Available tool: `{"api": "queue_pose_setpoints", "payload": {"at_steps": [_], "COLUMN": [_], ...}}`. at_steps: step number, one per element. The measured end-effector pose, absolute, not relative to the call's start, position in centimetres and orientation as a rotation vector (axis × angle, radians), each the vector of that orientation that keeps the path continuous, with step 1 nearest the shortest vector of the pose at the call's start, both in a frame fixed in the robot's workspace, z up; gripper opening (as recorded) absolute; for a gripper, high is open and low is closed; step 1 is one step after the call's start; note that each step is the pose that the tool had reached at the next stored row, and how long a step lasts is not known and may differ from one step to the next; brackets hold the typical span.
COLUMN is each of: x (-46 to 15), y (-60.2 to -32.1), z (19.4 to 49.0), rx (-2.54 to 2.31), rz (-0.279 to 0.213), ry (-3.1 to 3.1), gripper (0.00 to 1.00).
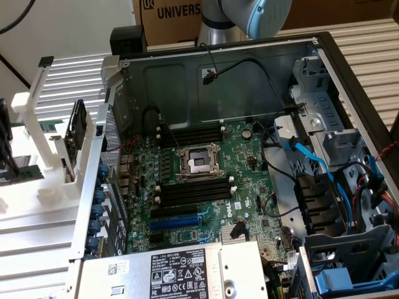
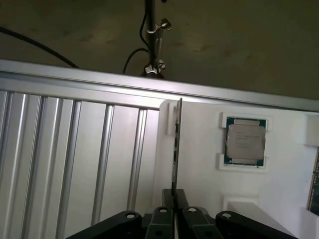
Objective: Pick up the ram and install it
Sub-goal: 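Insert the ram into the slot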
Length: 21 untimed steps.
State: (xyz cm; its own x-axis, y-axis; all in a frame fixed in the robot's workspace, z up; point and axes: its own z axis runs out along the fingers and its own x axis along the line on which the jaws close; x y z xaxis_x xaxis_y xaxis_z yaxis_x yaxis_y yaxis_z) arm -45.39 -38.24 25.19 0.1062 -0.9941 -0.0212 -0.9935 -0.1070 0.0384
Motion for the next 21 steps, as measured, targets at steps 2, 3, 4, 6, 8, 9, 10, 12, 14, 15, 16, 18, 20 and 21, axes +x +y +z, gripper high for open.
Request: {"api": "queue_pose_setpoints", "payload": {"at_steps": [2, 3, 4, 6, 8, 9, 10, 12, 14, 15, 16, 18, 20, 21], "x": [-45.4, -45.4, -45.4, -45.4, -45.4, -45.4, -45.4, -45.4, -45.3, -45.2, -44.9, -44.5, -43.7, -43.5], "y": [-38.2, -38.2, -38.2, -38.3, -38.3, -38.3, -38.3, -38.3, -38.3, -38.4, -38.5, -38.7, -39.1, -39.2], "z": [26.0, 26.4, 27.6, 28.8, 29.5, 29.9, 30.3, 31.1, 32.1, 32.5, 33.0, 33.9, 35.3, 35.6], "rx": [2.325, 2.325, 2.324, 2.322, 2.321, 2.321, 2.32, 2.319, 2.318, 2.317, 2.316, 2.315, 2.311, 2.31], "rz": [-0.064, -0.064, -0.063, -0.062, -0.06, -0.059, -0.058, -0.056, -0.056, -0.056, -0.058, -0.062, -0.07, -0.072], "ry": [-2.089, -2.089, -2.088, -2.087, -2.087, -2.086, -2.085, -2.084, -2.083, -2.083, -2.082, -2.081, -2.078, -2.077], "gripper": [0.14, 0.14, 0.14, 0.14, 0.14, 0.14, 0.14, 0.14, 0.14, 0.14, 0.14, 0.14, 0.14, 0.14]}}
